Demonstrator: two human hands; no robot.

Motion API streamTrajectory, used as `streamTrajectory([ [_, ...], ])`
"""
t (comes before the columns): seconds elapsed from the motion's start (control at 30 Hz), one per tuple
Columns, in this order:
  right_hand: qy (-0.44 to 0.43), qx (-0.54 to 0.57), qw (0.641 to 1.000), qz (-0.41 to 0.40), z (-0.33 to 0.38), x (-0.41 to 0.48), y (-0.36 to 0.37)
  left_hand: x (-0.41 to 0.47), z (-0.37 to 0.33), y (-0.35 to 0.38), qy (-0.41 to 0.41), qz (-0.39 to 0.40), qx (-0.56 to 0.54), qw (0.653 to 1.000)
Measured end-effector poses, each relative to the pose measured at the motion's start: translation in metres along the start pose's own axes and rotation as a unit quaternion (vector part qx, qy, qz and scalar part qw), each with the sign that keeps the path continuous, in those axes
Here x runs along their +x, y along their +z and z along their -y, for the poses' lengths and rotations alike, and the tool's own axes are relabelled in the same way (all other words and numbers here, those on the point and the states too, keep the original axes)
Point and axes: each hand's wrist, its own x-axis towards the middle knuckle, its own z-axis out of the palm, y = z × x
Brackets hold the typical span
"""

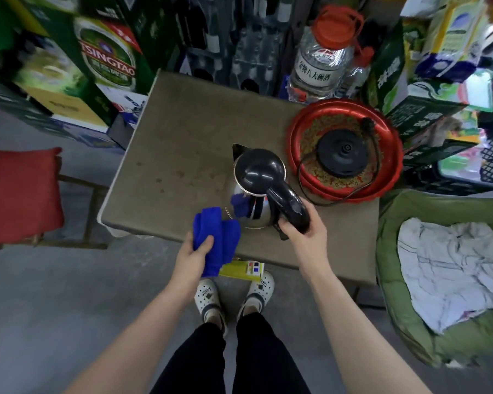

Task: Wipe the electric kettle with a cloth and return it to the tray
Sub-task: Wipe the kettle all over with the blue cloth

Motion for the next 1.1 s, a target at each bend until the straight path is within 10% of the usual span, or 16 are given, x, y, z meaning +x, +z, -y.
streamTrajectory([
  [0.23,-0.090,-0.112,0.989,-0.022,0.033,-0.046,-0.001,-0.059,-0.062,0.017,0.196,0.120,0.035,0.973],
  [0.43,-0.010,0.180,0.984,-0.007,0.072,-0.056,0.010,-0.099,-0.076,0.082,0.353,0.234,0.312,0.850],
  [0.63,-0.015,0.081,0.989,-0.123,0.059,0.005,-0.055,-0.061,-0.091,0.114,0.303,-0.043,0.375,0.875],
  [0.9,-0.090,-0.102,0.981,0.139,0.033,0.072,-0.007,-0.010,-0.093,0.162,0.187,-0.165,0.447,0.859],
  [1.1,0.174,-0.049,0.968,0.176,-0.009,0.152,0.003,-0.009,-0.092,0.153,0.174,-0.157,0.447,0.863],
])
